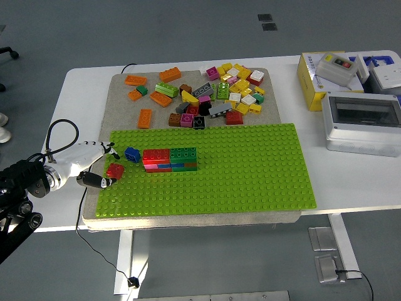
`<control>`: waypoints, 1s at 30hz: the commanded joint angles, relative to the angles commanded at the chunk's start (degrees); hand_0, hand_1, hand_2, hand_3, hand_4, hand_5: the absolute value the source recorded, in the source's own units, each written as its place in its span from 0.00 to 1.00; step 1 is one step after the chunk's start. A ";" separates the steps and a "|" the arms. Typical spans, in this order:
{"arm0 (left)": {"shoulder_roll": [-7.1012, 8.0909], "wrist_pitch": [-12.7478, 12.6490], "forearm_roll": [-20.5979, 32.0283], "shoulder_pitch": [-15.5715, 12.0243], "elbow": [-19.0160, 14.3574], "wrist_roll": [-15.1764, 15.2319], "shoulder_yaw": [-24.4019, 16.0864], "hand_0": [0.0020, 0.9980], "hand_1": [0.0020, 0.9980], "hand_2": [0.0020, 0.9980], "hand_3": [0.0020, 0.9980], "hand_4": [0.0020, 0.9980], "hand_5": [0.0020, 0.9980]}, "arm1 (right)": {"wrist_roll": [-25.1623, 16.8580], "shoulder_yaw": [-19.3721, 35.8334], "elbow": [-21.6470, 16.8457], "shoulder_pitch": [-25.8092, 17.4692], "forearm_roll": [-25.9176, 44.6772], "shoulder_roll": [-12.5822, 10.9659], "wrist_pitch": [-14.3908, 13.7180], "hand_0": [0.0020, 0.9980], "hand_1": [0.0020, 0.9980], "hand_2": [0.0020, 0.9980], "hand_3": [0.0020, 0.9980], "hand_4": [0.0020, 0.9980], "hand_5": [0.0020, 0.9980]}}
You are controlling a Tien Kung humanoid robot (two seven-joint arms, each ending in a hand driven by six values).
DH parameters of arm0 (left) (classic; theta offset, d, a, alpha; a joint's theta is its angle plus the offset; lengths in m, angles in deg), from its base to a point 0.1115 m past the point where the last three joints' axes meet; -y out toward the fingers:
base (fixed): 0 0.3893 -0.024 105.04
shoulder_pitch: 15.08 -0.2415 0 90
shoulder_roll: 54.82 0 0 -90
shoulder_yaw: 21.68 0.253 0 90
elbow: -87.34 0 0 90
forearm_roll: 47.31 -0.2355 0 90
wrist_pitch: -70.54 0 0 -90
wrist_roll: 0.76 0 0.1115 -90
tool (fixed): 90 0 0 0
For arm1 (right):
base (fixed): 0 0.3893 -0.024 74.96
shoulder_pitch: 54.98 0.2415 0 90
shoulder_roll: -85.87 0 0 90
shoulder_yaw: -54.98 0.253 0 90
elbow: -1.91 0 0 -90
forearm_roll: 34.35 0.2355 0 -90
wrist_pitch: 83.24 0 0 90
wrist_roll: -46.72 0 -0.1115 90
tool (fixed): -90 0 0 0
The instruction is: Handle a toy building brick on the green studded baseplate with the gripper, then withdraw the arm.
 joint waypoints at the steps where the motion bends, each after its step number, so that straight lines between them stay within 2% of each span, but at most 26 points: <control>1: -0.04 -0.04 0.02 0.06 0.17 0.06 0.03 1.00 1.00 1.00 0.76 0.75 0.30 | 0.01 0.00 0.00 0.01 -0.02 0.00 0.00 0.70 0.64 0.47 0.76 0.58 1.00; 11: -0.31 -0.37 0.64 0.27 1.92 0.68 0.19 1.00 1.00 1.00 0.74 0.74 0.29 | 0.02 -0.32 0.00 0.07 0.19 0.03 0.00 0.70 0.64 0.47 0.76 0.58 1.00; 12: -0.33 -0.36 0.70 0.28 2.06 0.73 0.21 1.00 0.99 0.99 0.71 0.74 0.28 | 0.03 -0.36 0.00 0.07 0.20 0.04 0.00 0.70 0.64 0.47 0.76 0.58 1.00; 14: -0.34 -0.37 0.85 0.29 2.23 0.82 0.25 1.00 0.99 0.99 0.71 0.74 0.28 | 0.06 -0.43 0.00 0.08 0.21 0.04 0.02 0.70 0.64 0.47 0.76 0.58 1.00; 23: -0.48 -0.52 1.74 0.42 2.22 1.43 0.29 1.00 0.99 0.99 0.69 0.73 0.28 | 0.15 -0.60 0.00 0.14 0.27 0.07 0.02 0.70 0.64 0.47 0.76 0.58 1.00; 24: -0.53 -0.56 1.86 0.47 2.24 1.51 0.30 1.00 0.99 0.99 0.65 0.71 0.27 | 0.15 -0.58 0.00 0.14 0.24 0.07 0.03 0.70 0.64 0.47 0.76 0.58 1.00; 30: -0.74 -0.55 2.19 0.67 2.47 1.69 0.44 1.00 0.98 0.98 0.63 0.70 0.25 | 0.16 -0.52 0.00 0.16 0.15 0.06 0.05 0.70 0.64 0.47 0.76 0.58 1.00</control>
